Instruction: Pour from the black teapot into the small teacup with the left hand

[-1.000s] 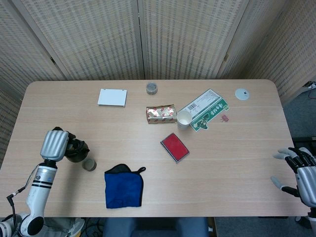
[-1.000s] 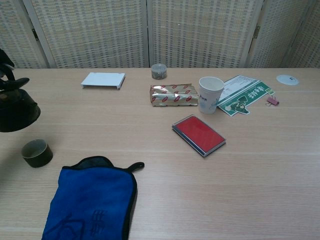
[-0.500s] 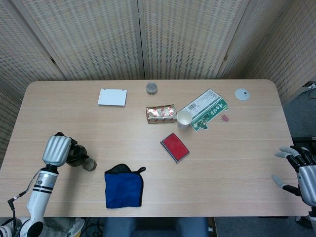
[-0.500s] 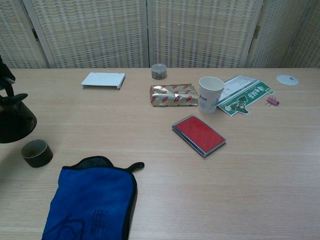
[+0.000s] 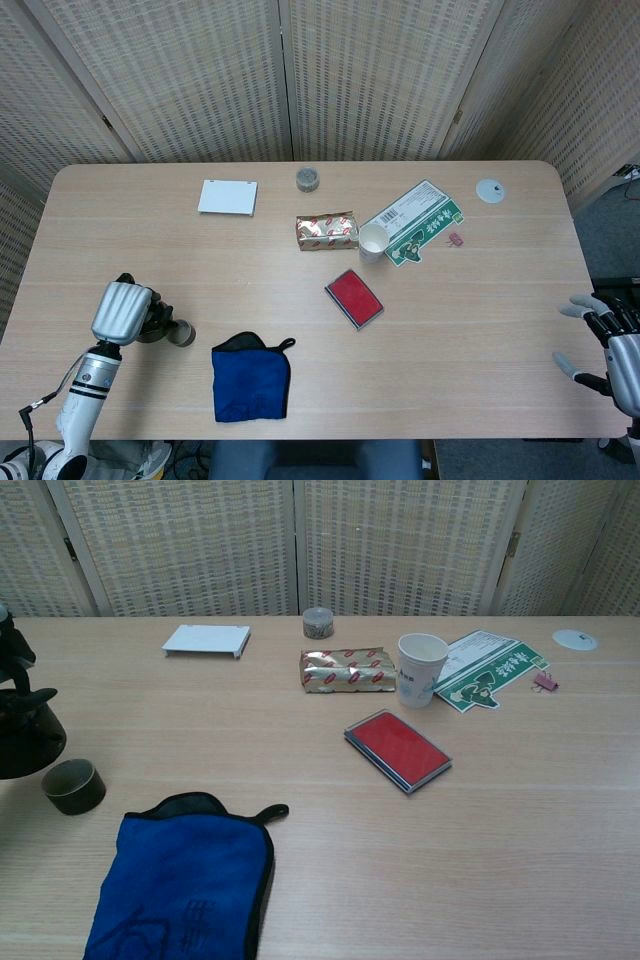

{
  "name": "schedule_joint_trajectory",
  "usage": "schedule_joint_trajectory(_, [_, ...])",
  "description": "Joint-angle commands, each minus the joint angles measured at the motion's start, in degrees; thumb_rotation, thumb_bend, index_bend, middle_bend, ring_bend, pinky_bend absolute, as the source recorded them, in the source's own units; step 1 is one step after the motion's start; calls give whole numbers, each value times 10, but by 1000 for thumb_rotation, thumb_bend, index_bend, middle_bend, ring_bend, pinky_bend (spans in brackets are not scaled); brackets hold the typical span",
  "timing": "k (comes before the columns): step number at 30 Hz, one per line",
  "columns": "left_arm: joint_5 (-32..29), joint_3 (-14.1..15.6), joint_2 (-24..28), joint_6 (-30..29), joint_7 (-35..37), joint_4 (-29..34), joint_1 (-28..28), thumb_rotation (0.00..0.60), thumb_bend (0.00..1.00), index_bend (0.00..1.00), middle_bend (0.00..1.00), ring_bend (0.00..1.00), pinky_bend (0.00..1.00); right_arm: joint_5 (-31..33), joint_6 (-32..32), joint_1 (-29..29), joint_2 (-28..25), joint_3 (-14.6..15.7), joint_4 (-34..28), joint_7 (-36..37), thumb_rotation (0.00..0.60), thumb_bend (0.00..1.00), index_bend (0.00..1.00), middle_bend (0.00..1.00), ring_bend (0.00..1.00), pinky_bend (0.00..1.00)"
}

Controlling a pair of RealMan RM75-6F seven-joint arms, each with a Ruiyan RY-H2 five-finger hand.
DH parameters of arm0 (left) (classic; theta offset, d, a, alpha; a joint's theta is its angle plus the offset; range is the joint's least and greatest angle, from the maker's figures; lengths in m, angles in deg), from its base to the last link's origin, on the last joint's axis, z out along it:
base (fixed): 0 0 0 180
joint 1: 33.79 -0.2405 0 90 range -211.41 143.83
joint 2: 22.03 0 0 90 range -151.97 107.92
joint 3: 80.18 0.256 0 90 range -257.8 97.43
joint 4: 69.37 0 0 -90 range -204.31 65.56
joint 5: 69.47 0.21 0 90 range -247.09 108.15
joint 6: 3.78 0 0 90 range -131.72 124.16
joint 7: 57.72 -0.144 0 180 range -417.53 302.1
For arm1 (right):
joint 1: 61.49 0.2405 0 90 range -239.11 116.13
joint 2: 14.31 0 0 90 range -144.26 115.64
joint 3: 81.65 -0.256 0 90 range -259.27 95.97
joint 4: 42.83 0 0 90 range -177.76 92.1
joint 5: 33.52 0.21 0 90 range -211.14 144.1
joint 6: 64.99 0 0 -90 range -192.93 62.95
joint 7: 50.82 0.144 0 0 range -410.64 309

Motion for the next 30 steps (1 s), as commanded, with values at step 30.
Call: schedule_joint_trajectory(30, [65,10,-33,-27,-54,-54,-6,574,356,1000,1000,977,435,1,0,-1,0,1,0,3,600,143,334,262,163,220])
